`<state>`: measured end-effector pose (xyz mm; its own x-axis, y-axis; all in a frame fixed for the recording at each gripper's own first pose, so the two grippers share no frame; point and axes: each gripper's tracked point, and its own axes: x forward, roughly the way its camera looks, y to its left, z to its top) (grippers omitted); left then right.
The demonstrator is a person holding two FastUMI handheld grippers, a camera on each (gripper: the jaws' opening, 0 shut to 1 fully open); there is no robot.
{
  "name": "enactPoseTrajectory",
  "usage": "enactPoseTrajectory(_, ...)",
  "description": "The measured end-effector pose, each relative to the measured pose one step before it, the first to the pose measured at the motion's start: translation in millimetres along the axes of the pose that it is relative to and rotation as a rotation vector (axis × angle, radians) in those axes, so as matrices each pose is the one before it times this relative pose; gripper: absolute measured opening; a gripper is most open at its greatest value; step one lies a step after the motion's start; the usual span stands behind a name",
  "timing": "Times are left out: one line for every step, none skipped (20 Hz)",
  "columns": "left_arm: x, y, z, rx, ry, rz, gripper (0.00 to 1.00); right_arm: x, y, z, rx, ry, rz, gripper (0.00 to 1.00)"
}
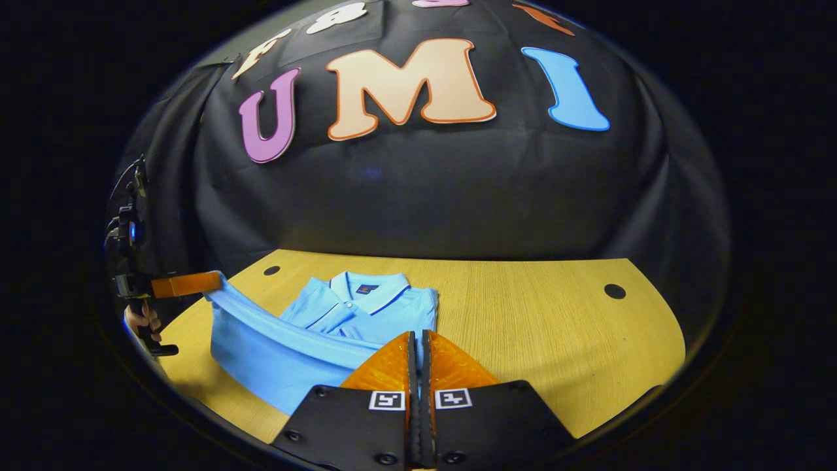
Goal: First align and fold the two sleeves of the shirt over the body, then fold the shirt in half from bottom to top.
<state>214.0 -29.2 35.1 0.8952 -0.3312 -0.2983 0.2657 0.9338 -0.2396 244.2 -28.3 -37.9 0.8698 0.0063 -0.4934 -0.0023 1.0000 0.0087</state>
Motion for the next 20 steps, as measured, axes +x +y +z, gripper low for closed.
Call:
enactPoseTrajectory(11.96, 4.00, 0.01, 0.01252, 0.00561, 0.01305, 0.00, 12.41, -2.82, -0.58, -0.00327, 0.00554, -0.01350, 0.02)
enactPoseTrajectory(11.43, 3.64, -0.76, 0.01276, 0.00721, 0.01420, 0.00, 13.19, -2.52, 0.44, -0.00809, 0.00510, -0.01352, 0.02)
enactPoseTrajectory(11.21, 4.02, -0.65, 0.01388, 0.00290, 0.01709, 0.00, 12.50, -1.00, 0.65, -0.00244, 0.00481, -0.01017, 0.02)
enactPoseTrajectory(12.71, 4.74, 0.62, 0.00826, -0.00058, 0.01915, 0.00, 11.26, 0.33, 2.48, 0.00268, 0.00380, -0.00673, 0.02)
enactPoseTrajectory(10.45, 3.94, 1.59, 0.00546, -0.00439, 0.01574, 0.00, 10.73, 0.36, 1.46, 0.00289, -0.00145, -0.00901, 0.02)
enactPoseTrajectory(11.82, 3.78, 0.19, 0.00111, -0.00302, 0.01812, 0.00, 10.72, 0.56, 2.43, 0.00679, -0.00378, -0.00481, 0.02)
enactPoseTrajectory(11.54, 3.35, -0.10, 0.00779, -0.00182, 0.01245, 0.00, 11.93, 0.61, 0.93, -0.00047, -0.00533, -0.00742, 0.02)
enactPoseTrajectory(10.86, 3.31, -3.01, 0.00607, 0.00642, 0.01406, 0.00, 11.28, -1.53, 1.10, -0.00624, -0.00496, -0.00922, 0.02)
enactPoseTrajectory(9.97, 2.54, -1.80, 0.00605, 0.00552, 0.01045, 0.00, 9.78, -0.95, -1.19, -0.00788, -0.00110, -0.00851, 0.02)
enactPoseTrajectory(9.18, 0.61, -3.21, 0.00861, 0.00678, 0.00649, 0.00, 8.85, -0.77, -2.05, -0.00342, 0.00241, -0.00879, 0.02)
enactPoseTrajectory(7.43, 0.82, -2.60, 0.01334, 0.00841, 0.00965, 0.00, 7.17, -0.21, -3.41, 0.00223, 0.00384, -0.00681, 0.02)
enactPoseTrajectory(7.06, 0.92, -3.88, 0.02482, 0.01037, 0.01141, 0.00, 6.44, -1.12, -3.89, 0.00838, 0.00787, -0.00658, 0.02)
enactPoseTrajectory(6.86, -0.05, -3.26, 0.02008, 0.00584, 0.00831, 0.00, 5.80, -0.62, -5.16, 0.01346, 0.01117, -0.00250, 0.02)
enactPoseTrajectory(3.26, -0.55, -1.72, 0.01123, 0.00548, 0.00796, 0.00, 3.02, -2.01, -3.01, 0.01146, 0.01053, -0.00248, 0.02)
enactPoseTrajectory(3.35, -1.24, -1.21, 0.00817, 0.00382, 0.00284, 0.00, 4.57, -3.04, -4.87, 0.00684, 0.00901, -0.00506, 0.02)
enactPoseTrajectory(1.76, -0.56, -0.76, 0.00771, 0.00247, 0.00396, 0.00, 1.85, -5.64, -1.15, -0.00336, 0.00349, -0.01341, 0.08)
enactPoseTrajectory(0.50, 0.23, -1.01, 0.00790, 0.00705, 0.00153, 0.01, 0.61, -4.64, -1.45, -0.00519, 0.00445, -0.00834, 0.11)
enactPoseTrajectory(-0.64, -2.95, -2.27, 0.00397, 0.01295, -0.01063, 0.03, 0.00, -0.97, -1.68, 0.00677, 0.00733, 0.00429, 0.18)
enactPoseTrajectory(-4.16, 0.12, -3.91, 0.00716, 0.01957, -0.00459, 0.13, -3.64, -0.68, -0.03, 0.00849, 0.00712, 0.00875, 0.18)
enactPoseTrajectory(-2.29, 0.88, -1.85, -0.00464, 0.01075, 0.00156, 0.40, -2.16, -2.22, 1.11, 0.00660, -0.00301, 0.00352, 0.24)
